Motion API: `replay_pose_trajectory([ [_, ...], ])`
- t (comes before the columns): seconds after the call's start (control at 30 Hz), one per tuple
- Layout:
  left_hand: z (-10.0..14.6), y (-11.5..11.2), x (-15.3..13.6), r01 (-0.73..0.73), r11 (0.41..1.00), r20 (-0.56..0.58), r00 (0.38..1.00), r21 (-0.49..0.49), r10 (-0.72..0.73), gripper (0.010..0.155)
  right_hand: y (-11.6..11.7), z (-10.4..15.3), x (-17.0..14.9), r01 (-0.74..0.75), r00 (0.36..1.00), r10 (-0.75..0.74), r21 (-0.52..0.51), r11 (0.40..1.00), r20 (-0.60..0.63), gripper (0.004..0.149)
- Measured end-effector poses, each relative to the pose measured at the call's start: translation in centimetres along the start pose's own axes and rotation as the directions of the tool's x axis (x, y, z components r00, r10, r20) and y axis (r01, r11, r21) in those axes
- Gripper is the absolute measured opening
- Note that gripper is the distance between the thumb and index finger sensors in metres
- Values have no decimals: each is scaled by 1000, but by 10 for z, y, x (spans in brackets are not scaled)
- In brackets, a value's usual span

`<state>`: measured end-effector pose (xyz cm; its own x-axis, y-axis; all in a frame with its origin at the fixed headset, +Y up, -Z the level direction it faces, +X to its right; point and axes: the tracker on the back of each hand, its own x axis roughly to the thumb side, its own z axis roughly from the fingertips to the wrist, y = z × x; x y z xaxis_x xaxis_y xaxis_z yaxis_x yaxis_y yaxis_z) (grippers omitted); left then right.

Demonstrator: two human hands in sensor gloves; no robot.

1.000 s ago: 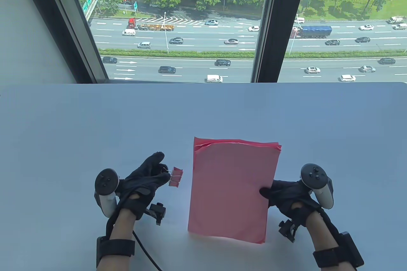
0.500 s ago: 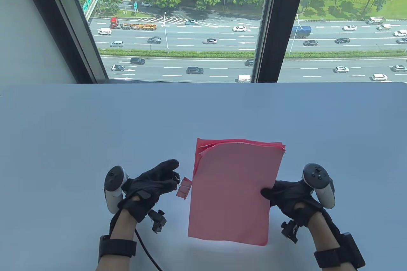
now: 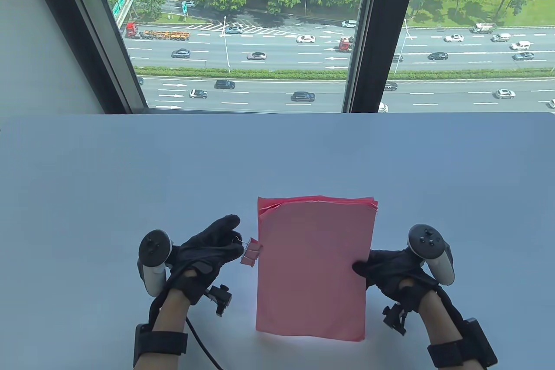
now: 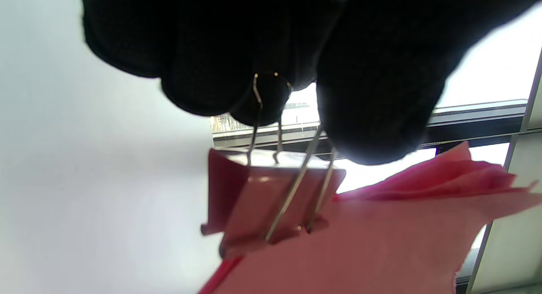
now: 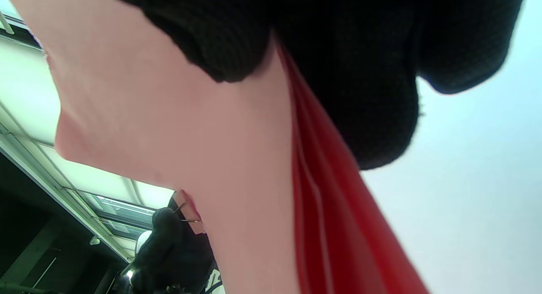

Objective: Clip paper with binder clip (Left hand to clip)

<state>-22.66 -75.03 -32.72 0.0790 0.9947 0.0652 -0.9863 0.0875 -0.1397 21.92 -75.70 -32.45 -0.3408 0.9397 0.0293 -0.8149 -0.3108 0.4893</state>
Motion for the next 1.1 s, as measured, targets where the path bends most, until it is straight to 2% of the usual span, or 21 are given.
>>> replay_pose_trajectory([
  [0.27, 4, 5, 8, -73, 994, 64, 996, 77, 68, 77, 20, -6, 1, -64, 998, 66, 71, 995, -20, 43],
  [0.6, 8, 17, 13, -137, 982, 102, 987, 127, 124, 78, 28, -7, 3, -148, 987, 157, 152, 977, -48, 43],
  [0.7, 6, 16, 13, -126, 990, 84, 989, 61, 121, 78, 30, -6, 4, -155, 986, 162, 148, 977, -38, 43],
  [0.77, 7, 15, 14, -100, 992, 86, 992, 74, 93, 78, 30, -6, 4, -156, 986, 163, 146, 977, -37, 43],
  [0.83, 7, 15, 16, -92, 995, 85, 992, 42, 88, 81, 30, -6, 3, -152, 987, 159, 145, 978, -37, 43],
  [0.87, 8, 15, 16, -78, 996, 84, 994, 47, 74, 83, 29, -6, 3, -147, 987, 154, 138, 979, -38, 43],
  [0.93, 10, 14, 21, 4, 996, 86, 996, 93, -12, 78, 27, -7, 5, -130, 990, 135, 118, 985, -41, 43],
  [1.0, 11, 10, 25, 111, 992, 97, 989, 53, -115, 78, 25, -7, 5, -143, 987, 148, 94, 985, -56, 44],
  [1.07, 13, 5, 30, 249, 966, 114, 960, 69, -256, 82, 22, -6, 4, -152, 984, 158, 75, 986, -81, 44],
  [1.1, 13, 1, 33, 344, 937, 143, 926, 59, -349, 81, 20, -6, 3, -164, 981, 169, 56, 985, -94, 45],
])
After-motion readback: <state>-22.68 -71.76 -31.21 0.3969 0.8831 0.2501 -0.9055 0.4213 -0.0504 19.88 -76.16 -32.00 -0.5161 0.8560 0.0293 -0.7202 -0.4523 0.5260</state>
